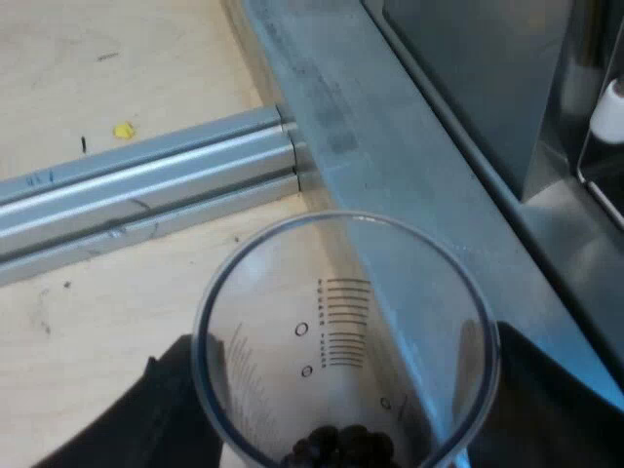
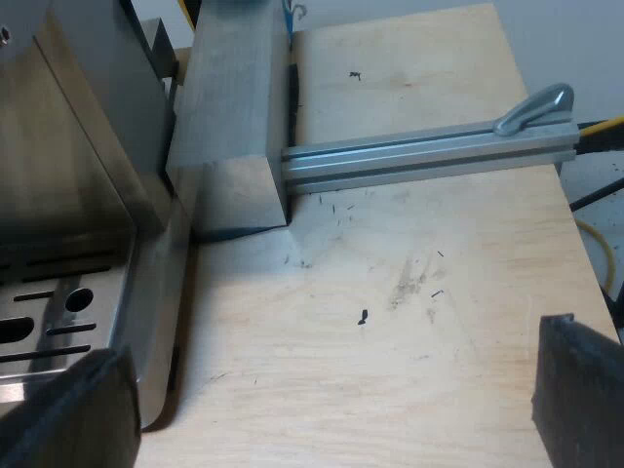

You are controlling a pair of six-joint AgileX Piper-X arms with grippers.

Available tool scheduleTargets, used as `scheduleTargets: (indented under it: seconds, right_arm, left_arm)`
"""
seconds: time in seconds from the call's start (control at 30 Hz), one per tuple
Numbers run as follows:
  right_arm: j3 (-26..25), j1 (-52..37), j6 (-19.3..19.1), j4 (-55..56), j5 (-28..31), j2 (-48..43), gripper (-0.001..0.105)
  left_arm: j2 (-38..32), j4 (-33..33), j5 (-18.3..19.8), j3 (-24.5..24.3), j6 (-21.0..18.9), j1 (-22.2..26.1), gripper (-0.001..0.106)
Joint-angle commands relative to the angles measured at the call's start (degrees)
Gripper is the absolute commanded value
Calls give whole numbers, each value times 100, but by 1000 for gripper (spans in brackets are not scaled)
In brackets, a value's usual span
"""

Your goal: Pour the beans into the coffee machine

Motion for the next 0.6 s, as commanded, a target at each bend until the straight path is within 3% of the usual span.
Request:
scheduleTargets:
  seconds: [0.03,0.4,0.6]
  right_arm:
    - [-69,-5,-18,-20,0,-26,82]
    - [-69,-5,-18,-20,0,-26,82]
    - [-69,-5,-28,-20,0,-26,82]
  left_arm:
    - [-145,-104,42,-144,-57,12,17]
    - [-438,298,31,-404,-149,12,17]
    - [-1037,558,-189,-405,-175,54,17]
